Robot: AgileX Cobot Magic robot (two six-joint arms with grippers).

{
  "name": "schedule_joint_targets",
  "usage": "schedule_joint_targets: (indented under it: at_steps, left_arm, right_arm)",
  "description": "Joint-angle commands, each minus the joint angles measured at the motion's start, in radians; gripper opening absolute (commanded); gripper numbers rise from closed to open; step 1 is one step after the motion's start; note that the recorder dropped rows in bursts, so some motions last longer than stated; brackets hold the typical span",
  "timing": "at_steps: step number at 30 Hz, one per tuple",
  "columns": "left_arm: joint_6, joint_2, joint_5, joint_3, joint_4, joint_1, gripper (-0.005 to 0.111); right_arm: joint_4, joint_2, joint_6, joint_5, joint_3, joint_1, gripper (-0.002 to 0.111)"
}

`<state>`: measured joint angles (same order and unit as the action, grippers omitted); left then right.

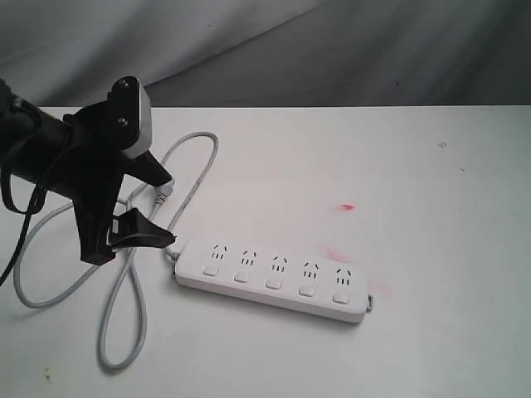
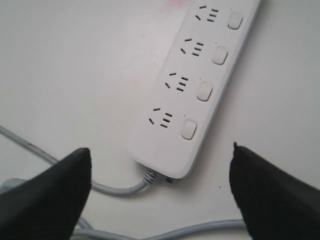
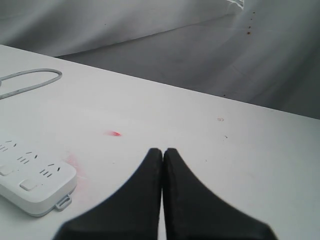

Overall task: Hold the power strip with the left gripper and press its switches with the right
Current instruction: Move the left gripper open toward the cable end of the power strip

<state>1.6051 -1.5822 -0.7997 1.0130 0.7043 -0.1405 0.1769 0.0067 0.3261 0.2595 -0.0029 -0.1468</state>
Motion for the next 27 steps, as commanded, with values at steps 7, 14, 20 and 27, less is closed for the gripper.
schedule_joint_targets:
  at_steps: [7,14,20,27]
  left_arm:
    - [0.075,-0.026,-0.006,0.005,0.019,-0.004,0.083]
    - [0.214,-0.151,-0.012,0.005,0.022,-0.004,0.083]
    - [0.237,-0.211,-0.003,0.005,0.025,-0.004,0.083]
    - [0.281,-0.249,0.063,0.005,0.092,-0.004,0.085]
  right_arm:
    - [-0.002,-0.007,-0.003,0.0,0.003,0.007,0.0]
    - [-0.002,-0.007,-0.003,0.0,0.003,0.007,0.0]
    - [-0.002,-0.007,-0.003,0.0,0.003,0.007,0.0]
    - [-0.002,-0.007,-0.003,0.0,0.003,0.007,0.0]
